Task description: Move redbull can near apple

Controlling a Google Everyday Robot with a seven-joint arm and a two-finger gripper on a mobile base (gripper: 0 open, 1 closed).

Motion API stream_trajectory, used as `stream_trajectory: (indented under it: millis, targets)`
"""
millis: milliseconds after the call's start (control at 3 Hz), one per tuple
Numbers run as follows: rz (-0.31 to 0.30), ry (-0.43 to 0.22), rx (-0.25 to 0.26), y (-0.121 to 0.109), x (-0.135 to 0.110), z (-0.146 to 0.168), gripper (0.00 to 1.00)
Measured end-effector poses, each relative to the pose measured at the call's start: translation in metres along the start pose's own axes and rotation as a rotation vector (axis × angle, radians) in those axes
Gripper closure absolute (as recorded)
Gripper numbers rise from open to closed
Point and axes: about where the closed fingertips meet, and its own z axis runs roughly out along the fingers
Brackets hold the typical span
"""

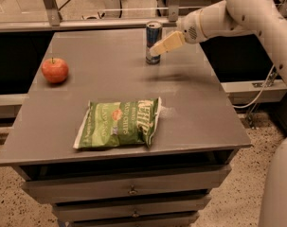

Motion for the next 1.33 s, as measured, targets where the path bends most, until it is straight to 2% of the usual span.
stream_trajectory:
  millis: [333,667,1000,1333]
  targets:
    - [0.019,-0.048,-0.033,0.005,-0.002,0.027,0.17]
    - [0.03,-0.1,-0.055,0.008,-0.007,0.039,0.4]
    - [0.012,-0.17,-0.085,0.015,-0.024,0.032,0.62]
    - [-0.04,-0.21,-0.143,0.035,-0.05,0.003,0.94]
